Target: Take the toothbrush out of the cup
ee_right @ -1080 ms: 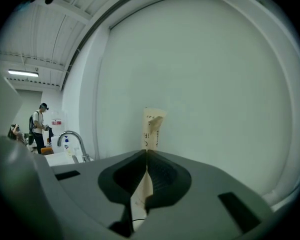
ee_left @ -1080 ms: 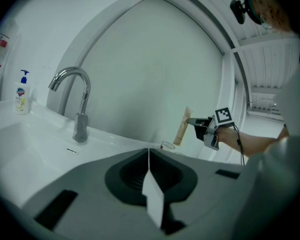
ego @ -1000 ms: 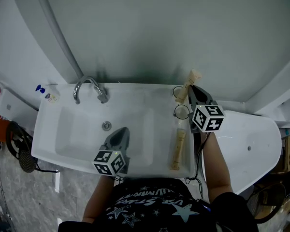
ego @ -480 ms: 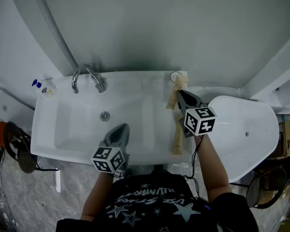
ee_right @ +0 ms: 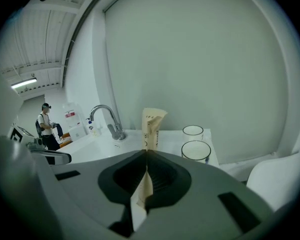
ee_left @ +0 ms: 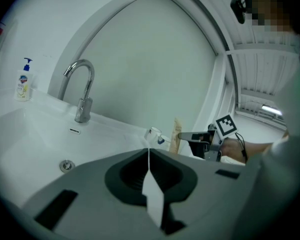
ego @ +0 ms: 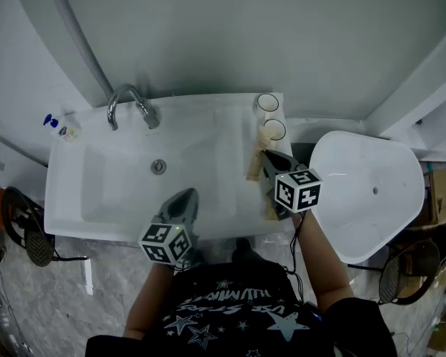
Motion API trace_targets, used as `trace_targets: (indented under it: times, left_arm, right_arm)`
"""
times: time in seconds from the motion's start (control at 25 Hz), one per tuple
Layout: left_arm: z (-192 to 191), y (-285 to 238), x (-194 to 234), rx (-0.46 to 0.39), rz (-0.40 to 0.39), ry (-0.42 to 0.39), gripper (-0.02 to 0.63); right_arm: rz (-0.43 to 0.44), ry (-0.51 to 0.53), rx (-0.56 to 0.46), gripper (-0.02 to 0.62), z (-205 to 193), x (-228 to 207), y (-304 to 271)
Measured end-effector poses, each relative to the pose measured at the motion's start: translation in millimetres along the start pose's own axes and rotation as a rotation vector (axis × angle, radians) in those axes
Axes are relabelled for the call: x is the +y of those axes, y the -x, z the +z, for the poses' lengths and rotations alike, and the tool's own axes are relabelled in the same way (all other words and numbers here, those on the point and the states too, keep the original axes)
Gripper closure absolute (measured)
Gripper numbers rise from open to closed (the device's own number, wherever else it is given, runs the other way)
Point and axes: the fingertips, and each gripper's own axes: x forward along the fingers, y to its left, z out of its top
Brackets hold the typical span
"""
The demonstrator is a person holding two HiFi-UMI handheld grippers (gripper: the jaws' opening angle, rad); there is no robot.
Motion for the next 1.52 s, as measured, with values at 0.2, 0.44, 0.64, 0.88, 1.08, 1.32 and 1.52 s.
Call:
trace_targets:
  times: [0.2, 0.44, 0.64, 0.88, 1.08, 1.32, 1.52]
  left_arm:
    - [-6.7, 8.8, 3.8, 0.007, -0.007, 0.006, 0.584]
    - [-11.7, 13.8, 8.0, 0.015, -0.009, 0.014, 0.584]
    - [-14.3, 13.4, 8.7, 0.023, -0.009, 0.02, 0.584]
    - [-17.1, 14.5, 10.0, 0.024, 0.0, 0.028, 0.584]
    - [-17.8, 17.8, 13.8, 0.019, 0.014, 0.038, 0.584]
    - [-19.1, 22.9, 14.9, 0.016, 0.023, 0.042, 0.584]
    - [-19.2, 30.6, 18.8, 0.013, 0.028, 0.042, 0.584]
  right_arm:
    - [0.015, -0.011, 0.087, 0.575, -27.9, 12.7, -0.6]
    - [-0.009, -0.017, 0.152, 0.575, -51.8, 12.1, -3.7]
    - [-0.03, -0.025, 0.208, 0.575, -67.0, 6.7, -9.7]
    - [-0.047, -0.039, 0.271, 0.575, -90.7, -1.6, -16.8]
    - [-0.054, -0.024, 0.329, 0.575, -107.6, -3.4, -21.5]
    - [-0.075, -0.006, 0.387, 0.575, -121.1, -3.6, -23.3]
    - [-0.116, 0.012, 0.403, 0.574, -128.7, -8.1, -24.2]
